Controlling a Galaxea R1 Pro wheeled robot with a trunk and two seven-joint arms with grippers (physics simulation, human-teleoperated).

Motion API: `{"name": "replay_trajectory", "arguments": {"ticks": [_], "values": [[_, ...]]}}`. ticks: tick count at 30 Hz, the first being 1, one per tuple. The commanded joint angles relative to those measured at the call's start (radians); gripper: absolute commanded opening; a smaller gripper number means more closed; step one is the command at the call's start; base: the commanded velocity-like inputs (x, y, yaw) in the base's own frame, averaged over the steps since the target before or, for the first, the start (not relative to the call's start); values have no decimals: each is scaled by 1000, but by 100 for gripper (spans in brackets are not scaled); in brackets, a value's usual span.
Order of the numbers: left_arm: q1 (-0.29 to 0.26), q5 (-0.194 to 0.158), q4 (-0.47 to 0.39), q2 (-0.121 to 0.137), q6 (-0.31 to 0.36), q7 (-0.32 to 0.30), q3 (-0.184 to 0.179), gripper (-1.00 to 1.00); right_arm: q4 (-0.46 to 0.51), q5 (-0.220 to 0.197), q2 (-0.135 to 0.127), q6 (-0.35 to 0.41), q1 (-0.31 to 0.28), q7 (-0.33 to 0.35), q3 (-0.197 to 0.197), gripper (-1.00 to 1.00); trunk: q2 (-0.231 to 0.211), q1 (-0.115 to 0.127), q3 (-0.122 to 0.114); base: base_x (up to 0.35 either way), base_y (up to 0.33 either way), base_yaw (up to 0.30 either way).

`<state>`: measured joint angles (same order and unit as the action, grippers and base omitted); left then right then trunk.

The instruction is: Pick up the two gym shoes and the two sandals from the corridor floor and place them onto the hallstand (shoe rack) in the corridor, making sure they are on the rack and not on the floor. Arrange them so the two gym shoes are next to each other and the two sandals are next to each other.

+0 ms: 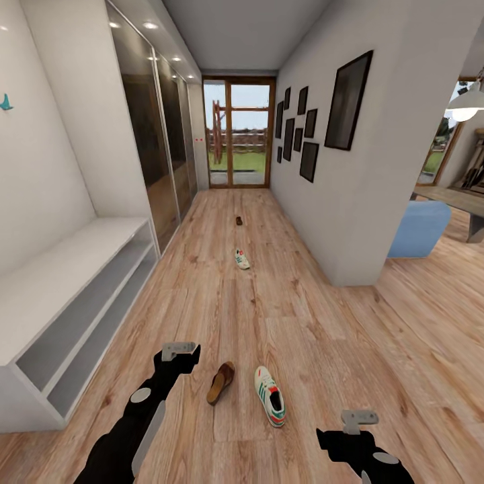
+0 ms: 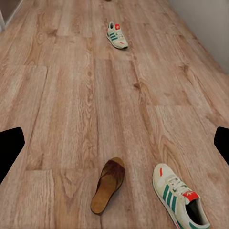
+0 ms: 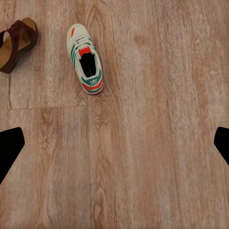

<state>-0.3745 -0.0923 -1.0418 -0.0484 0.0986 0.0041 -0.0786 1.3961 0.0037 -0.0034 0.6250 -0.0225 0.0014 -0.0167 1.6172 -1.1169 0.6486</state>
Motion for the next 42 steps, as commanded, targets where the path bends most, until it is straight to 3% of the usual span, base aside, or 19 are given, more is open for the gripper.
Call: {"name": "replay_trajectory", "arguments": {"ticks": [1,42], "values": [[0,-9,-2,0,6,0,0,100,2,1,-1,5,0,0,0,100,8,-4,5,0,0,0],[0,-11,3,1,6,1,-1,100,2,9,0,4,0,-3,5,100,295,-161,186,0,0,0]]}}
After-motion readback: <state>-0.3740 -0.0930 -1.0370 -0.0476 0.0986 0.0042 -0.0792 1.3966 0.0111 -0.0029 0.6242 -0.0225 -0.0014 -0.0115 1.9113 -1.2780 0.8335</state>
